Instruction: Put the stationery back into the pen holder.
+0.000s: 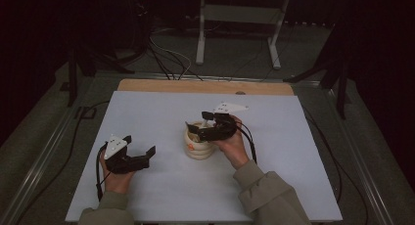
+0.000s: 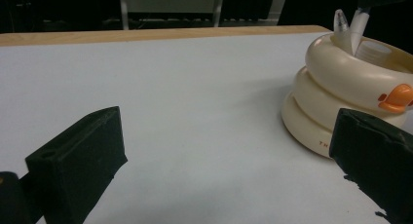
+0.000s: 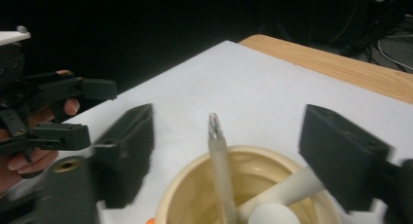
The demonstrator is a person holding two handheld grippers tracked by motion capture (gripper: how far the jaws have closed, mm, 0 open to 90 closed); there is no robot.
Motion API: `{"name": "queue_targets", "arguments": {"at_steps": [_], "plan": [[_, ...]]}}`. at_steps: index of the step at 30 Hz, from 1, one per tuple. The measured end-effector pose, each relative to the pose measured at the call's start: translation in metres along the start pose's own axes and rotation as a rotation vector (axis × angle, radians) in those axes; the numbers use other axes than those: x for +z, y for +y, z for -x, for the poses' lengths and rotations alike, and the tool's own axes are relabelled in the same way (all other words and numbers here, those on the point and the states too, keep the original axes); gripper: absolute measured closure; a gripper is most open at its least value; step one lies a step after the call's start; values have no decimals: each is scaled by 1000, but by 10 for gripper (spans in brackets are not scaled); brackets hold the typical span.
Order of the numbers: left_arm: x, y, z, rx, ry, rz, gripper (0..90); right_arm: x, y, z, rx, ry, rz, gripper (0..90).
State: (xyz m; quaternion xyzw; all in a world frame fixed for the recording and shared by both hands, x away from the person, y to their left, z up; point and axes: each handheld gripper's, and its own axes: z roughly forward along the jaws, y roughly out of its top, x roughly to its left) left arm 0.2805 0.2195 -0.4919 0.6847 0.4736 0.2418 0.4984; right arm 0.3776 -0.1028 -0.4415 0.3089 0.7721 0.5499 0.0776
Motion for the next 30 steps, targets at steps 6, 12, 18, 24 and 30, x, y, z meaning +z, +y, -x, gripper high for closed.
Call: {"name": "queue_targets", "arguments": {"at_steps": [6, 12, 18, 24, 30], "plan": [[0, 0, 0, -3, 1, -2, 4, -2, 0, 2, 7, -51, -25, 71], [1, 0, 0, -1, 0, -5, 4, -8, 3, 6, -10, -89, -37, 28], [1, -1, 0, 0, -3, -6, 4, -14, 3, 10, -23, -115, -51, 25], [2, -1, 0, -3, -6, -9, 3, -20, 1, 13, -51, -157, -86, 18], [2, -1, 0, -3, -8, -12, 4, -31, -4, 19, -57, -182, -90, 17]]}}
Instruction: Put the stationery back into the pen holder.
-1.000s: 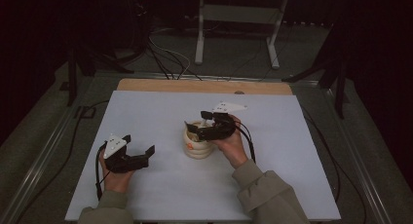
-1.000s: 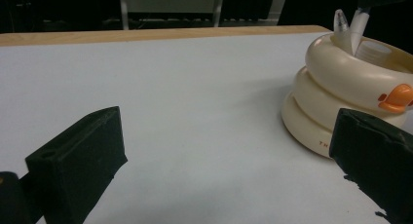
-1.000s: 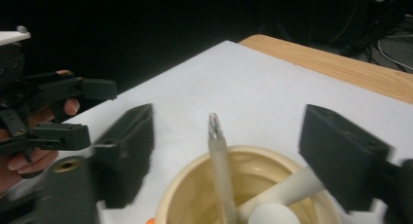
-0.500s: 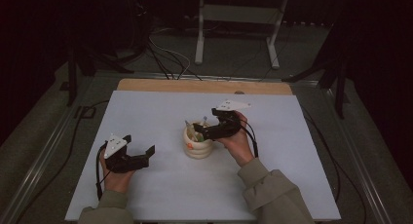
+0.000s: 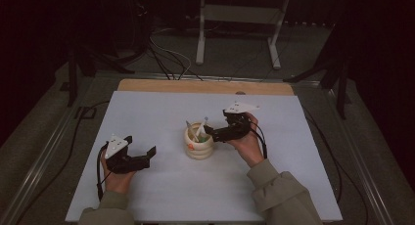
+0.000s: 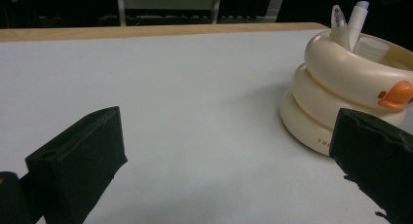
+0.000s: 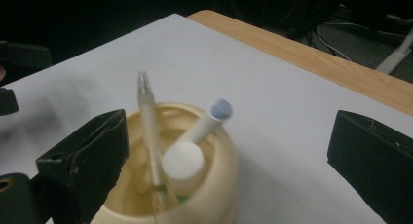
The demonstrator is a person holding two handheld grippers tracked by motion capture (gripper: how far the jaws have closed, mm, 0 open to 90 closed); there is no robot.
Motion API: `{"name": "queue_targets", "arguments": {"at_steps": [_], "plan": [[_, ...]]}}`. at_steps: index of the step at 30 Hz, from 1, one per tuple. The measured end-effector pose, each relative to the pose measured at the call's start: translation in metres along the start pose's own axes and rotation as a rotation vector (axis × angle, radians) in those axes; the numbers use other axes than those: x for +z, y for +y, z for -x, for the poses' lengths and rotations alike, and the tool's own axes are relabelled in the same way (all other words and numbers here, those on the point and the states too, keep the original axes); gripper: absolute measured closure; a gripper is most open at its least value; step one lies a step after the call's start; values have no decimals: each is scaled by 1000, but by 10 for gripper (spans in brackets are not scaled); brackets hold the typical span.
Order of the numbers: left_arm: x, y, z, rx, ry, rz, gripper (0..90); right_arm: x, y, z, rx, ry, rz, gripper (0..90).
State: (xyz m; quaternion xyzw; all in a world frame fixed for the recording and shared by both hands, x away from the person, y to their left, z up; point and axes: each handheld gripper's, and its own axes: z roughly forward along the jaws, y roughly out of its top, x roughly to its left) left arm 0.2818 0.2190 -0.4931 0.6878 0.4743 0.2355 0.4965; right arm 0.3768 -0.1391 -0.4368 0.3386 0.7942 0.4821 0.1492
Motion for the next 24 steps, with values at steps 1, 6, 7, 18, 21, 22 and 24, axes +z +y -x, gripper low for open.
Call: {"name": "queue_targets", "arguments": {"at_steps": [1, 6, 7, 18, 21, 22, 24], "plan": [[0, 0, 0, -1, 0, 1, 4, -2, -1, 2, 1, -6, -3, 17], [0, 0, 0, -3, 0, 2, 4, -13, -11, 13, 14, -34, -8, 17], [0, 0, 0, -2, 0, 1, 4, -16, -13, 16, 18, -39, -10, 16], [-5, 4, -1, 23, 32, 7, 3, -54, -35, 38, 39, -110, 7, 16], [-8, 5, -2, 21, 34, 10, 3, -64, -41, 40, 21, -130, 5, 17], [-9, 6, -2, 22, 34, 13, 3, -68, -43, 40, 16, -137, 1, 17], [-12, 8, -2, 24, 38, 21, 3, -74, -49, 40, 2, -151, -6, 17]]}}
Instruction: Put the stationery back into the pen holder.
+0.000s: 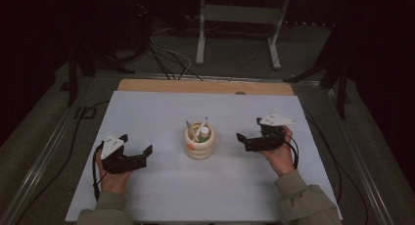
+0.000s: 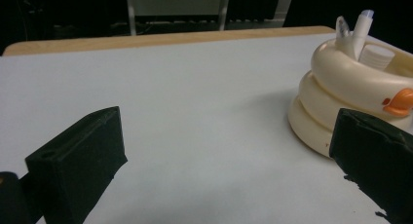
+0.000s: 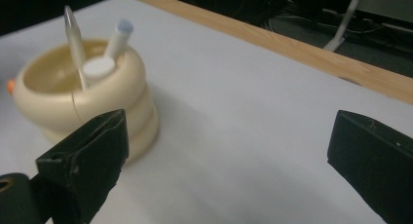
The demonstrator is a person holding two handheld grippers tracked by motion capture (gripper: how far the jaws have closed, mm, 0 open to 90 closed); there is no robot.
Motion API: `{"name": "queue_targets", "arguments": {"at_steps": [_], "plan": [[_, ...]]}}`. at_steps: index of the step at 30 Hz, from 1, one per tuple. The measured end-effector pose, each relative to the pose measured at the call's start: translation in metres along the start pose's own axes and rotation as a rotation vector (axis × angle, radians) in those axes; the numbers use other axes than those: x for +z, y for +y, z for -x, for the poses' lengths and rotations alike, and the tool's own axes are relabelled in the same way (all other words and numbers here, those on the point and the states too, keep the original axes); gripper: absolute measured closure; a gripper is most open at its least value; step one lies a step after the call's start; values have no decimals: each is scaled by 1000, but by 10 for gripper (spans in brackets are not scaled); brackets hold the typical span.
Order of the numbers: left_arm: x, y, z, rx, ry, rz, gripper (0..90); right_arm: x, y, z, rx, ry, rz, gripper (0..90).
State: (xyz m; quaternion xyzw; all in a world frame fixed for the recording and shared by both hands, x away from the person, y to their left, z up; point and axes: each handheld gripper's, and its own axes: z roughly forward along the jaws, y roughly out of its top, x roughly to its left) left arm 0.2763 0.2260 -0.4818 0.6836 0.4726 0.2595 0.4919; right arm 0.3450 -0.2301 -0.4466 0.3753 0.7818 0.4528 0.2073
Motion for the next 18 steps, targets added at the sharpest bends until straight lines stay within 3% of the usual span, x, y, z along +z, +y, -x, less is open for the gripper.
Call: {"name": "queue_targets", "arguments": {"at_steps": [4, 9, 18], "plan": [[-2, 2, -2, 1, 3, 7, 3, -9, -16, 2, -23, -25, -12, 17], [-2, 2, -1, 15, 1, 0, 3, -20, -31, 7, 11, -27, 1, 17], [-4, 4, -1, 31, -2, 1, 3, -34, -55, 13, 28, -47, 3, 17]]}}
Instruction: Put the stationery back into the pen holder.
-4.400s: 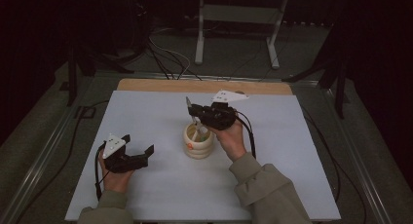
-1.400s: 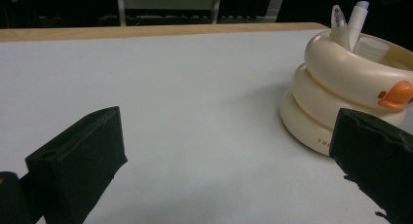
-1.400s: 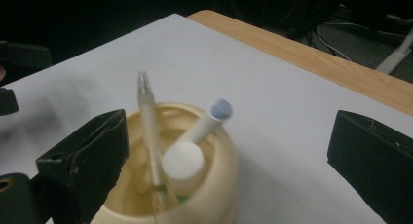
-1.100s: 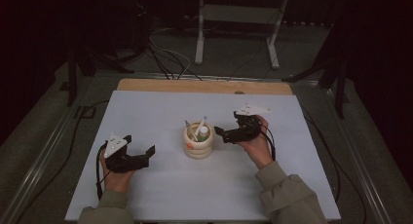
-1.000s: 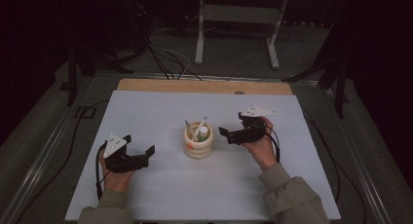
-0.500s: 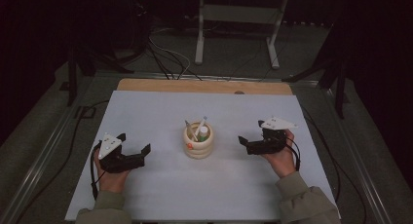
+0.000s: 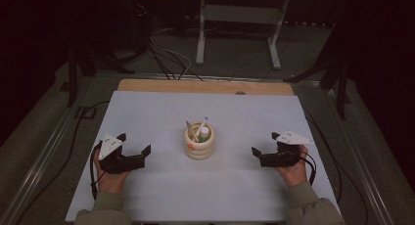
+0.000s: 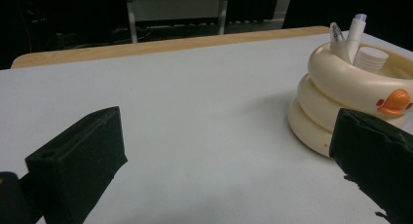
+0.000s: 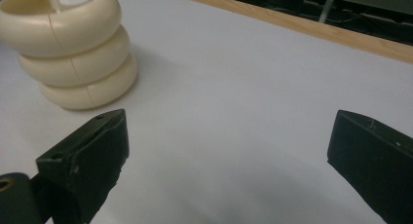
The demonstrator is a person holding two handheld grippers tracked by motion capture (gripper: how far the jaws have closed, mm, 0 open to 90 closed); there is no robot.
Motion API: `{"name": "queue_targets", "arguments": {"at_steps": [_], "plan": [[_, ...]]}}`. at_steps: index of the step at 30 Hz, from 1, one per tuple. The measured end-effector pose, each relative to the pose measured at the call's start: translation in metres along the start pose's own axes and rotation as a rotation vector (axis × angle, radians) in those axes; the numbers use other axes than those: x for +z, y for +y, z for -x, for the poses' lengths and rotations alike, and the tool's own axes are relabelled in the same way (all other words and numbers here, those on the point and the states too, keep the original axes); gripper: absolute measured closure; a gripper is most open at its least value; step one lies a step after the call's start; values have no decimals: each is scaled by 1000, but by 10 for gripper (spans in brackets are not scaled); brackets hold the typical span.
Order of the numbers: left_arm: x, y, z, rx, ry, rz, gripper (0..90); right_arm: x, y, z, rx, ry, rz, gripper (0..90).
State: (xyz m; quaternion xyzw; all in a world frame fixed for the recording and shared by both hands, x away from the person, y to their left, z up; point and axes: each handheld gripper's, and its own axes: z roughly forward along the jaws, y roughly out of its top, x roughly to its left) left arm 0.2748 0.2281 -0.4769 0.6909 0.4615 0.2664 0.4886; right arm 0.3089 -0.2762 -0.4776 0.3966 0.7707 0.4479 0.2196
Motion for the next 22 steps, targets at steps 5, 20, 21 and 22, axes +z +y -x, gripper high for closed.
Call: {"name": "queue_targets", "arguments": {"at_steps": [5, 20, 21, 22], "plan": [[-1, 0, 0, 1, -4, 4, 3, -11, -11, 2, 34, -1, 44, 17], [-2, -2, 0, 3, -3, 7, 4, -20, -21, 1, 41, -19, 95, 17], [-1, -2, 0, 3, -1, 4, 3, -20, -21, 1, 46, -16, 95, 17], [-1, -2, 1, 3, 0, 1, 3, -20, -22, 2, 49, -17, 96, 17]]}}
